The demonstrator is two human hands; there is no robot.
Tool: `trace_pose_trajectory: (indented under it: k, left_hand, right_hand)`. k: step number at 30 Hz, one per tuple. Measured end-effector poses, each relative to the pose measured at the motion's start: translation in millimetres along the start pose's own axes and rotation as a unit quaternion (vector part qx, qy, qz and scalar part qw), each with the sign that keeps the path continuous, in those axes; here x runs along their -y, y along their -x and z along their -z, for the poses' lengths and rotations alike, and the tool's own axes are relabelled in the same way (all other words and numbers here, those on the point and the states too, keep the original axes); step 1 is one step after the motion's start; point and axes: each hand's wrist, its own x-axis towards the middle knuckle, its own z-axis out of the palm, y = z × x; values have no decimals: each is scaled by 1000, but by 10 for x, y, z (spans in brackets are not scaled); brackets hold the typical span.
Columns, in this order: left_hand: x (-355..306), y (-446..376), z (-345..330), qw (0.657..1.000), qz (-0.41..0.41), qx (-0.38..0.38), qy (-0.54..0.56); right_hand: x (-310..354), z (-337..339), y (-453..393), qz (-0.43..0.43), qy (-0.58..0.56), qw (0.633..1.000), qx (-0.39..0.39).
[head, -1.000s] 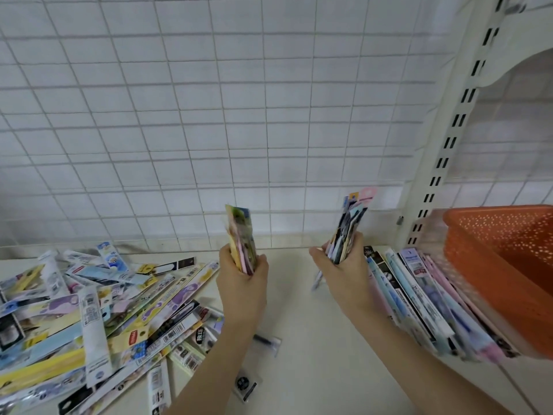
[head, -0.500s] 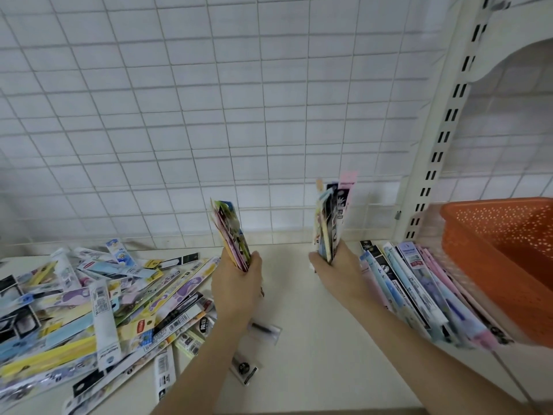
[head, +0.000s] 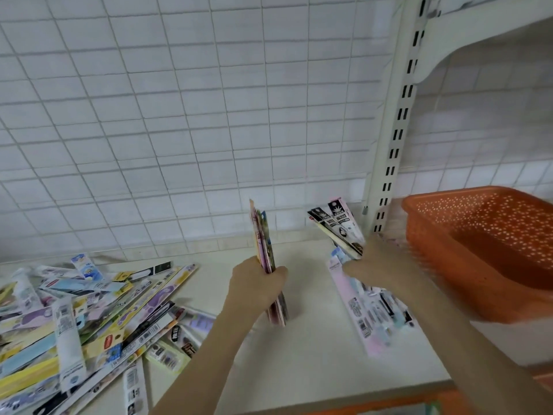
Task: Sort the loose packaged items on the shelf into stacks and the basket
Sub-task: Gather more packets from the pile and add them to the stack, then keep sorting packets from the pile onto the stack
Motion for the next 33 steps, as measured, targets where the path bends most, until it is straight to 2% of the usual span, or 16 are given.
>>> trace_pose_trajectory:
  k: [6,11,18,25,29,33]
  left_hand:
    - [-164,-7,-306,995,50,88,9]
    - [-270,21,-453,984,48,162,-52]
    - [-417,-3,-490,979,49,147,-129]
    - [-547,17,-402,967,26,178,-178]
    - [-469,18,-380,955,-6,155,-253]
    - [-379,52,-402,966,-16,150,-208]
  right_hand:
    - [-330,101,124,-38,6,998,50]
    - [-376,35,198,-19,-6,1000,1]
    - [-353,-28,172,-18,25,997,-70]
    - [-277,-110,181,18,51,994,-95]
    - [-222,-149,234,24,43,992,-116]
    - [-147,-163,292,23,59,990,-128]
